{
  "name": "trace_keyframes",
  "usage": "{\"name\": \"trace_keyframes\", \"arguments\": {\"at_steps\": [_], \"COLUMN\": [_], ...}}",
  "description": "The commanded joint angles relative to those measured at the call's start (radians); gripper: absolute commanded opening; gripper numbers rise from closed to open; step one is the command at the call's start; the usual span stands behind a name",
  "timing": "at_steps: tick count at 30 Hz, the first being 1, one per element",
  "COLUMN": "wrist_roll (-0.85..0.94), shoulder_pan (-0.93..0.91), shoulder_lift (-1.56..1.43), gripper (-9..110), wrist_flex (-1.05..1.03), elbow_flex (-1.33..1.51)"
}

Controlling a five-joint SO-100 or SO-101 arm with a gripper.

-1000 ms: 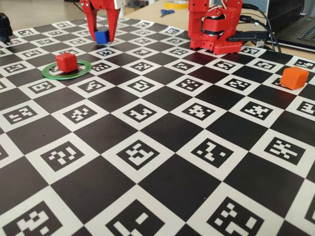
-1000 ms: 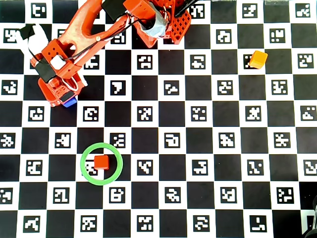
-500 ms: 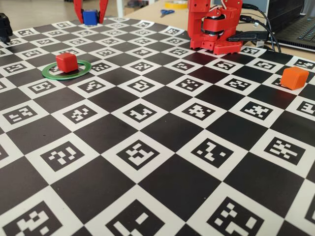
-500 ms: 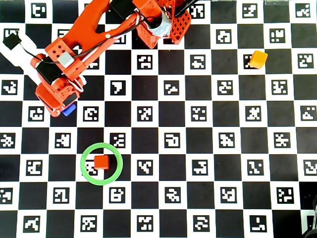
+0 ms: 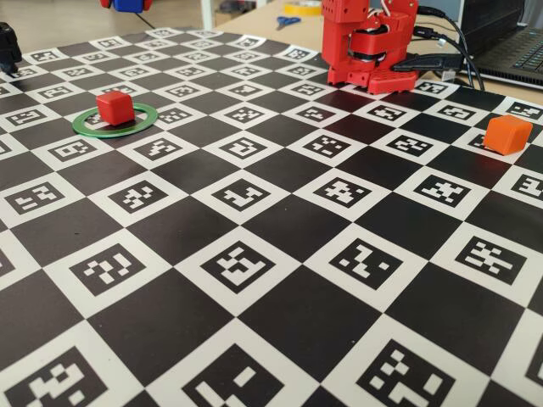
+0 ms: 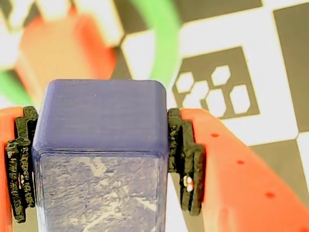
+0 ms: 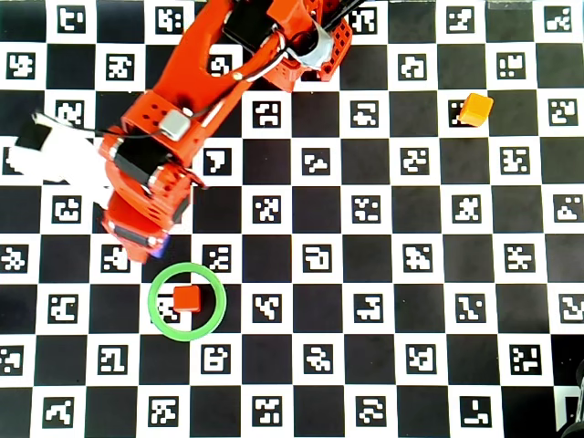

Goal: Grab the red cube then put it in the green circle then put the blue cube on top and finally the orange cube on top

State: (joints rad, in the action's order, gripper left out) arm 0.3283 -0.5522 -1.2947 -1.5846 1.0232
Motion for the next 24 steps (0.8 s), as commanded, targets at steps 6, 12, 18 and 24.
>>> {"name": "trace_keyframes", "arguments": {"at_steps": [6,12,18,24], "wrist_roll": [0.176,0.239,0.245,0.245], "shoulder_pan": [0.117,0.152,0.152,0.133], "shoulder_lift": [-0.040,-0.020,0.035,0.086], "gripper": [5,5,5,5], "wrist_flex": [-0.086,-0.035,0.041,0.124], "elbow_flex": [-0.196,-0.163,-0.121,-0.063]}}
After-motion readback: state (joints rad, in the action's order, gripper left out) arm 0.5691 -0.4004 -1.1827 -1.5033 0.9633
